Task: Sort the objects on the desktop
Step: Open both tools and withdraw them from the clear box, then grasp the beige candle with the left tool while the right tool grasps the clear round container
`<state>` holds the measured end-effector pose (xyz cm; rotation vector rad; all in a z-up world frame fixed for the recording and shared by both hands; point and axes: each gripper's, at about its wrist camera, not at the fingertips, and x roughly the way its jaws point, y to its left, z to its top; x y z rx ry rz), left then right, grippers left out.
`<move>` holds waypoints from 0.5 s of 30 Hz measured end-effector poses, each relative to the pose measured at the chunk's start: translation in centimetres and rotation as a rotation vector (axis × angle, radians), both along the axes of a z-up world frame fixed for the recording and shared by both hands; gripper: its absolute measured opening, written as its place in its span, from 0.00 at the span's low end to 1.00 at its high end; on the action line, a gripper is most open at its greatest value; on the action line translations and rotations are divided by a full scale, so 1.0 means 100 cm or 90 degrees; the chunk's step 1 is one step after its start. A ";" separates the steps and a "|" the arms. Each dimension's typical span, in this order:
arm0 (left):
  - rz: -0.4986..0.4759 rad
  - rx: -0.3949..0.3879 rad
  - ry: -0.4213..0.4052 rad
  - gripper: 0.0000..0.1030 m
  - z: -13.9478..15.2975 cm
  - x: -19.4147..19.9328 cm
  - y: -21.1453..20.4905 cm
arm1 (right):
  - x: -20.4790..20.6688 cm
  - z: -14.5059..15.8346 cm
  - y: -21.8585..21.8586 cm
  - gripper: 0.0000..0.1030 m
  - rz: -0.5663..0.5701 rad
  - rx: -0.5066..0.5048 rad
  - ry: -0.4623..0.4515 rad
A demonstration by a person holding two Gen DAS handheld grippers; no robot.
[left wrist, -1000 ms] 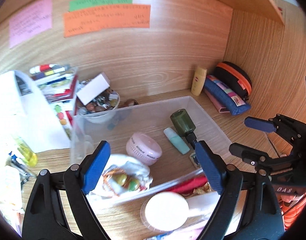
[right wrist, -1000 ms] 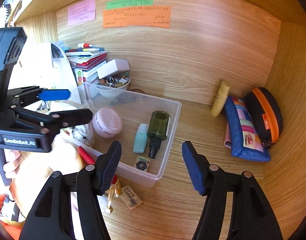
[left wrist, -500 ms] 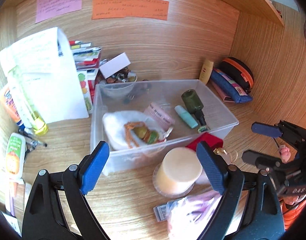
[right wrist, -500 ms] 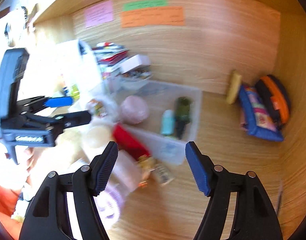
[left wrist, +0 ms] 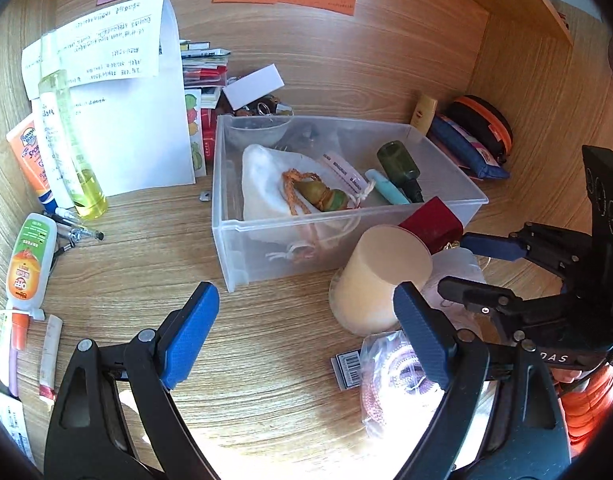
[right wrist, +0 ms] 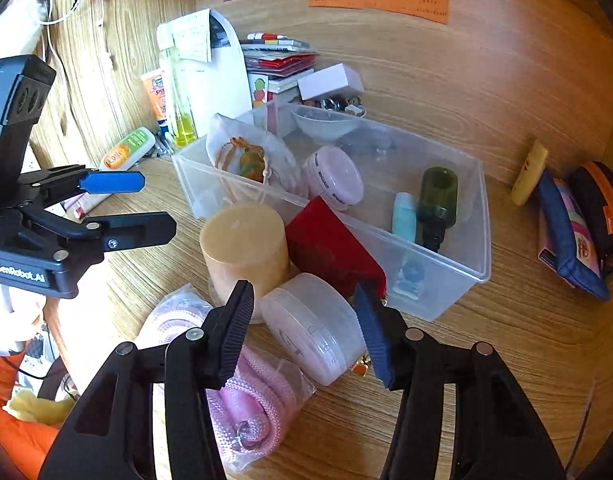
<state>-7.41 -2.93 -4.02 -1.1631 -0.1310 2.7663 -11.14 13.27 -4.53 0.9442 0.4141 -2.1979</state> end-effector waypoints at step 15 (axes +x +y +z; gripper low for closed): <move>-0.060 0.005 -0.039 0.87 -0.022 -0.031 0.040 | -0.001 -0.023 0.015 0.38 0.025 0.042 -0.039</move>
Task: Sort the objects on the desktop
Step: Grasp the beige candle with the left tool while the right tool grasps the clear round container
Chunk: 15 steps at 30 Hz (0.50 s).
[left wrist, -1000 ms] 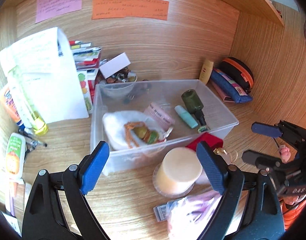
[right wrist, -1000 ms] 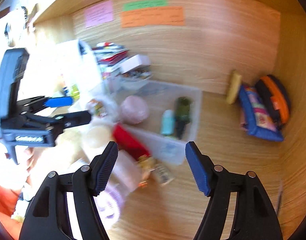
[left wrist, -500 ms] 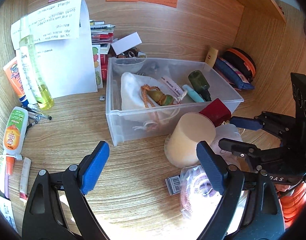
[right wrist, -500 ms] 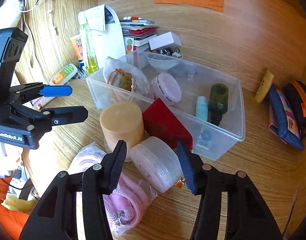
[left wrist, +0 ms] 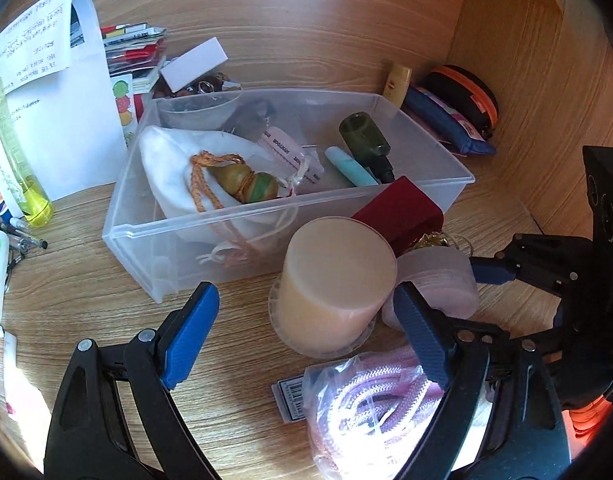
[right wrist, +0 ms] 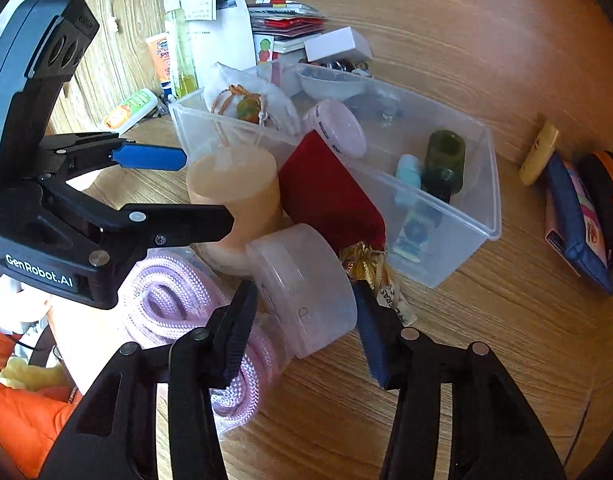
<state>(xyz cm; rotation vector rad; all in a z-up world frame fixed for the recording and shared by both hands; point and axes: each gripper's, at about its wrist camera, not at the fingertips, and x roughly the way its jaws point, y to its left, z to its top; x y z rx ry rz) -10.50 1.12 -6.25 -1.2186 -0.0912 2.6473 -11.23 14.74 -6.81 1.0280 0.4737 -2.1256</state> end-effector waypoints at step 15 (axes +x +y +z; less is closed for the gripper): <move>0.004 0.002 0.015 0.56 -0.004 -0.010 0.013 | -0.004 0.020 0.031 0.26 -0.032 -0.077 -0.003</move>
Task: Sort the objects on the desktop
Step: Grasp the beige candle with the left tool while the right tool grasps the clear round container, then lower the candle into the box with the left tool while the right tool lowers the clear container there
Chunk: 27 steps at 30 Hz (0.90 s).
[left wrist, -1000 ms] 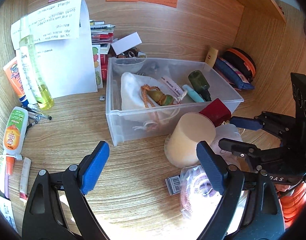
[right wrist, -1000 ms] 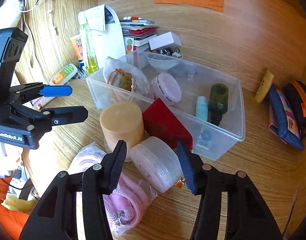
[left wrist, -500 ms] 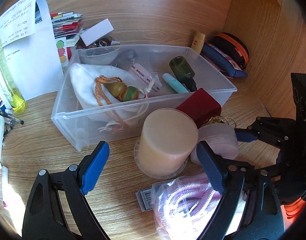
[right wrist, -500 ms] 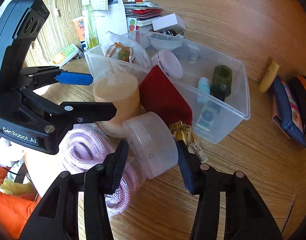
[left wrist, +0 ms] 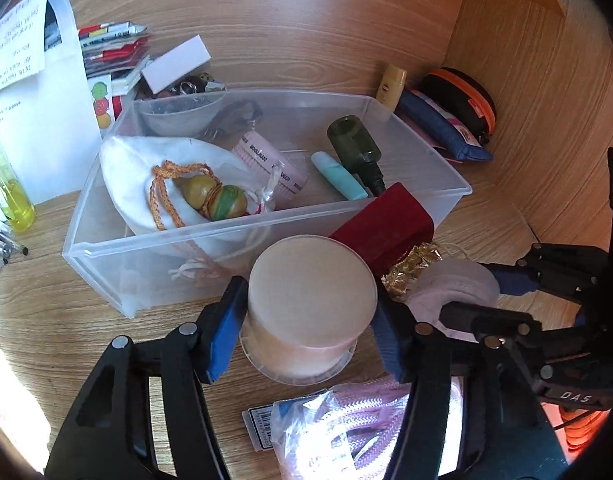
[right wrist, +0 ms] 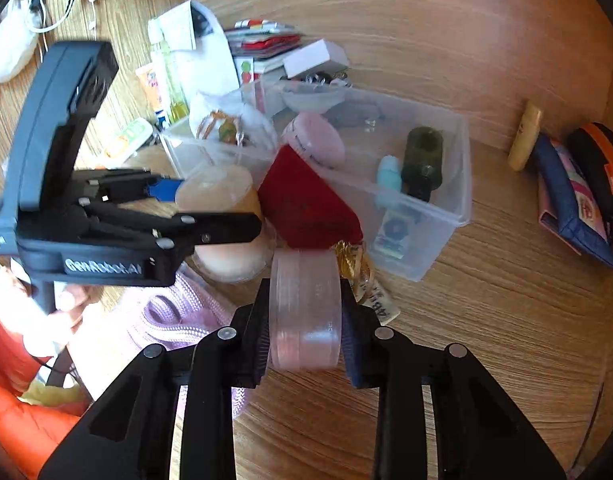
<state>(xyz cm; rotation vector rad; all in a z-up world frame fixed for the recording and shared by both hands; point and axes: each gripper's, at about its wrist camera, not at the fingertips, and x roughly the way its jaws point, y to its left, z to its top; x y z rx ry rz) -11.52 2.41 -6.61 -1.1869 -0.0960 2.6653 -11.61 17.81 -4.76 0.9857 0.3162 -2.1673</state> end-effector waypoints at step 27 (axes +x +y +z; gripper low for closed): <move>0.011 0.067 0.098 0.55 0.065 0.032 -0.029 | -0.011 0.071 0.005 0.26 -0.053 -0.079 0.069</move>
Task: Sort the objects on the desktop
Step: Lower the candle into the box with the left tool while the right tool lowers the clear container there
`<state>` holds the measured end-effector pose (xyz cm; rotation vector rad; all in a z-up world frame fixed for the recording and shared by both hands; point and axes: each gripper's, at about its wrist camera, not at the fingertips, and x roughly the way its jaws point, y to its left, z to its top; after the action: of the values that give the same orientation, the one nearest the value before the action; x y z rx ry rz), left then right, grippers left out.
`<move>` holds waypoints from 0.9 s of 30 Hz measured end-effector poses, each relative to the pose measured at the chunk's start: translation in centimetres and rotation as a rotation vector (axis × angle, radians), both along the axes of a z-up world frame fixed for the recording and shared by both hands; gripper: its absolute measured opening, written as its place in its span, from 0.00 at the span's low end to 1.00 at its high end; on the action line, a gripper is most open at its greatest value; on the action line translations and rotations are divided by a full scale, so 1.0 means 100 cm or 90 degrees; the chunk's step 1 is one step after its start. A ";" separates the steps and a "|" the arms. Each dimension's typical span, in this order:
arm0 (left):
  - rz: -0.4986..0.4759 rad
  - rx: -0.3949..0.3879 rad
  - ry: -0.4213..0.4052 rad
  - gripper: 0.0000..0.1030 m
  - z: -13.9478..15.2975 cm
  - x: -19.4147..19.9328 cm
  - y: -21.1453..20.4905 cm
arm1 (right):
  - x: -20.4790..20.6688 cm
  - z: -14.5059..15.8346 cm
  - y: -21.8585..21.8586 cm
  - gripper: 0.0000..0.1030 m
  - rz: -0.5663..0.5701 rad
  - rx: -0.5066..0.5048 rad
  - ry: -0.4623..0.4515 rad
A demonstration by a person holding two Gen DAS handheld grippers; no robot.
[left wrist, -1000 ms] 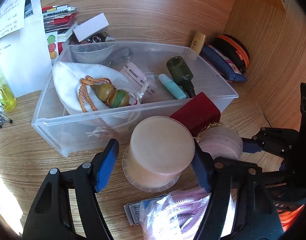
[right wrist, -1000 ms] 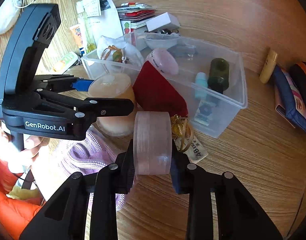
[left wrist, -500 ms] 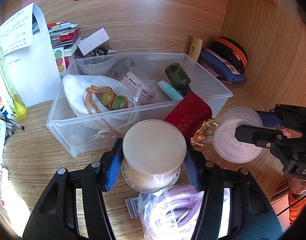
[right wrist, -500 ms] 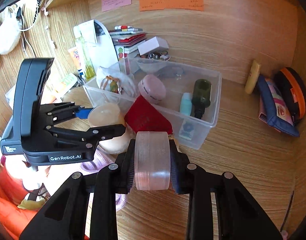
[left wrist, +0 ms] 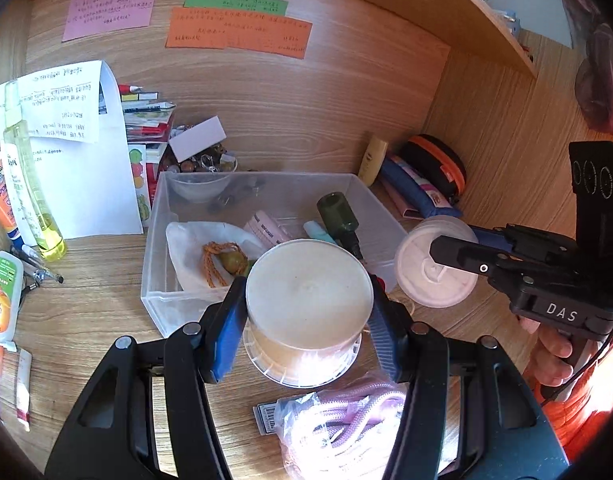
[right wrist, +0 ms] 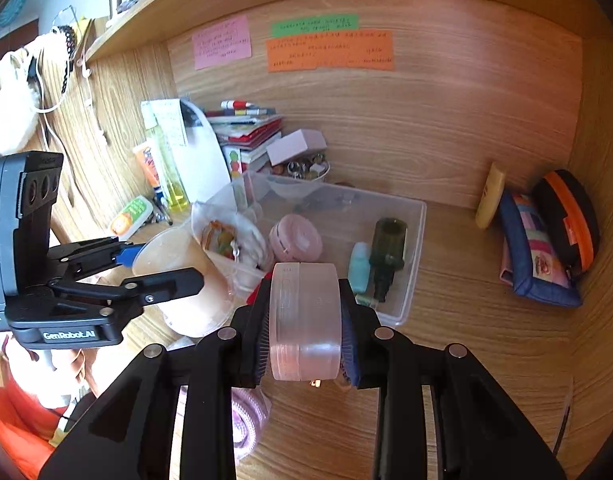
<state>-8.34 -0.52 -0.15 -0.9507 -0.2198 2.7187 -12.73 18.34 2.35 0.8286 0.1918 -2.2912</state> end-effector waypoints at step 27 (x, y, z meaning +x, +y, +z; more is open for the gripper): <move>0.071 -0.025 0.043 0.55 0.042 -0.077 -0.048 | -0.063 0.002 -0.025 0.26 -0.033 -0.005 -0.007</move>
<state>-16.07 -5.31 4.06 -0.8812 -0.2130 2.8614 -18.98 15.80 2.60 0.8510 0.1584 -2.3343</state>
